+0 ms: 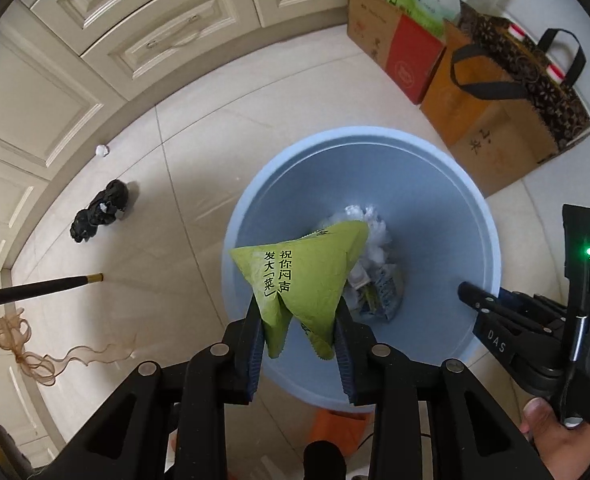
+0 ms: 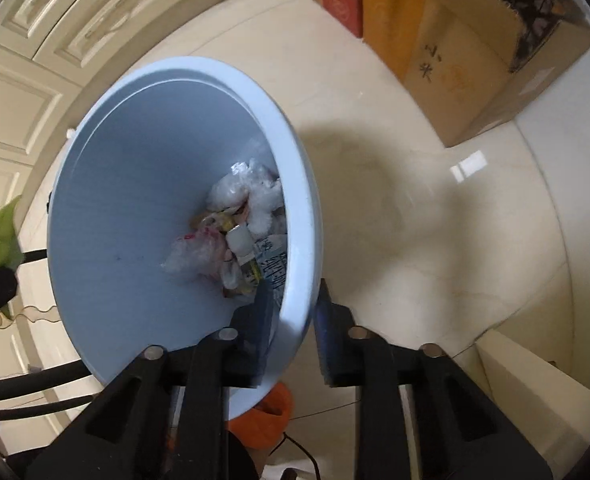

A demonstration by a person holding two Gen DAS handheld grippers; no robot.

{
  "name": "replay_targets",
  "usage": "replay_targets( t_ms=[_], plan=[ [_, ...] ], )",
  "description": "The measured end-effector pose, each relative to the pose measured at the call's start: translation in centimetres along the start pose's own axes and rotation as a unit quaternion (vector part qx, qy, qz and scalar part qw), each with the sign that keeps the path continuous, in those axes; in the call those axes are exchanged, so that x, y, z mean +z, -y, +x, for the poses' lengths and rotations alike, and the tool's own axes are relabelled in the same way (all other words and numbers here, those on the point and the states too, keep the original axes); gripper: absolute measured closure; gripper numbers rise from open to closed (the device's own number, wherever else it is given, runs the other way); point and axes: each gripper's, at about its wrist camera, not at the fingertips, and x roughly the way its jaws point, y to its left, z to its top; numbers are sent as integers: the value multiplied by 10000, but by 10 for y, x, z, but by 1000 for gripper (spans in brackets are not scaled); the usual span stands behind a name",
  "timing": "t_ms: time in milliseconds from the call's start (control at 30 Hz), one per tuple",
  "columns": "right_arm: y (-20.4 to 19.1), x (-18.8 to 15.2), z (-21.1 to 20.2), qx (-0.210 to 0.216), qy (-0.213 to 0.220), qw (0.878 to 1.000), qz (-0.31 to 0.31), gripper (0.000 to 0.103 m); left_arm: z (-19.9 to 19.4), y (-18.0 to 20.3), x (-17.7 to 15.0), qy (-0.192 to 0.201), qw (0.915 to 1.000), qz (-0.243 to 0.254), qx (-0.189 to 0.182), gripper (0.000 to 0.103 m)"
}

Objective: Collect trash

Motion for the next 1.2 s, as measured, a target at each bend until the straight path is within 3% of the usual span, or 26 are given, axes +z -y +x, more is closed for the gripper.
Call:
replay_targets(
  t_ms=[167,233,300,367,500,667,733,967,1133,1200],
  plan=[
    [1,-1,0,29,27,10000,8,84,-6,7,-8,79,9999,62,38,68],
    [1,-1,1,33,33,10000,39,84,-15,7,-12,123,9999,92,38,56],
    [0,0,1,-7,55,9999,84,81,-27,9,-17,197,9997,99,79,31],
    [0,1,-1,-91,93,9999,107,74,-39,9,-22,276,9993,144,220,22],
    [-1,-6,-26,-122,269,9995,150,42,-79,12,-35,574,9978,195,259,22],
    [-9,-30,-89,-90,651,9978,-3,37,-156,14,-64,1214,9922,196,188,22],
    [-13,-41,-114,-96,818,9966,-90,28,-193,14,-83,1536,9877,232,191,21],
    [-30,-104,-234,-31,1685,9849,-384,21,-317,14,-173,2578,9649,340,376,16],
    [-61,-164,-332,135,2500,9655,-711,18,-395,7,-262,3234,9447,337,421,14],
    [-76,-187,-368,196,2830,9550,-862,8,-425,1,-299,3484,9361,286,401,7]
  ],
)
